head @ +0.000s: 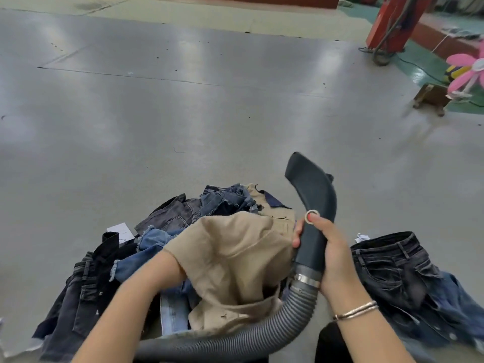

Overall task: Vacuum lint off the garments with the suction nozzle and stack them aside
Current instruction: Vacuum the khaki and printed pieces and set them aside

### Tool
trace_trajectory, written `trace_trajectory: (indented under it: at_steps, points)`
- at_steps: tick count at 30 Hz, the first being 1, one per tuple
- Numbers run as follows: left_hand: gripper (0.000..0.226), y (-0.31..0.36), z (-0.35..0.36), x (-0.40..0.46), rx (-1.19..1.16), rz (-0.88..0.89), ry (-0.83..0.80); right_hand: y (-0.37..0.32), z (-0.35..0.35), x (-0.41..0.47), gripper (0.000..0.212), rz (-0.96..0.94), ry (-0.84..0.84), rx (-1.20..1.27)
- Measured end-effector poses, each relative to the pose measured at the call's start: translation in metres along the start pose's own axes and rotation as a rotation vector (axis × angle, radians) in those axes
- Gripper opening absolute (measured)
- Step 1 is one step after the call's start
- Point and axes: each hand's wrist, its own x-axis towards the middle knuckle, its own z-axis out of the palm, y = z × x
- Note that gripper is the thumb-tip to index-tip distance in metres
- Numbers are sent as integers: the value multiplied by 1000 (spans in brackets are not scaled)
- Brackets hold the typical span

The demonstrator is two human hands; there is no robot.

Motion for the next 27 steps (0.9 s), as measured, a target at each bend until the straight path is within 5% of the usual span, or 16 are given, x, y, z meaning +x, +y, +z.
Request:
trace_trajectory:
  at_steps: [4,7,10,15,17,20,23,27]
  points:
    - [21,5,-17,-14,312,69,32,-13,-4,-4,28,-47,-131,-94]
    - [37,41,-22,-25,-158,462,460,-8,5,-7,26,-37,-234,-127]
    - [21,78,-10,-34,-697,775,134,1,12,-9,24,-24,-305,-193]
    - [41,84,9,-28,-696,816,90,5,7,-5,26,-55,-240,-232]
    - [41,82,12,-35,-960,759,-114,5,4,-2,25,-104,-164,-210]
    - [52,80,20,-37,-1253,331,-542,2,4,-2,23,-153,-129,-152]
    - [74,77,38,-28,-1127,95,-587,3,8,-7,20,-189,-212,-116]
    - [58,85,47,-29,-1324,32,-622,10,15,-12,29,-149,-310,-160]
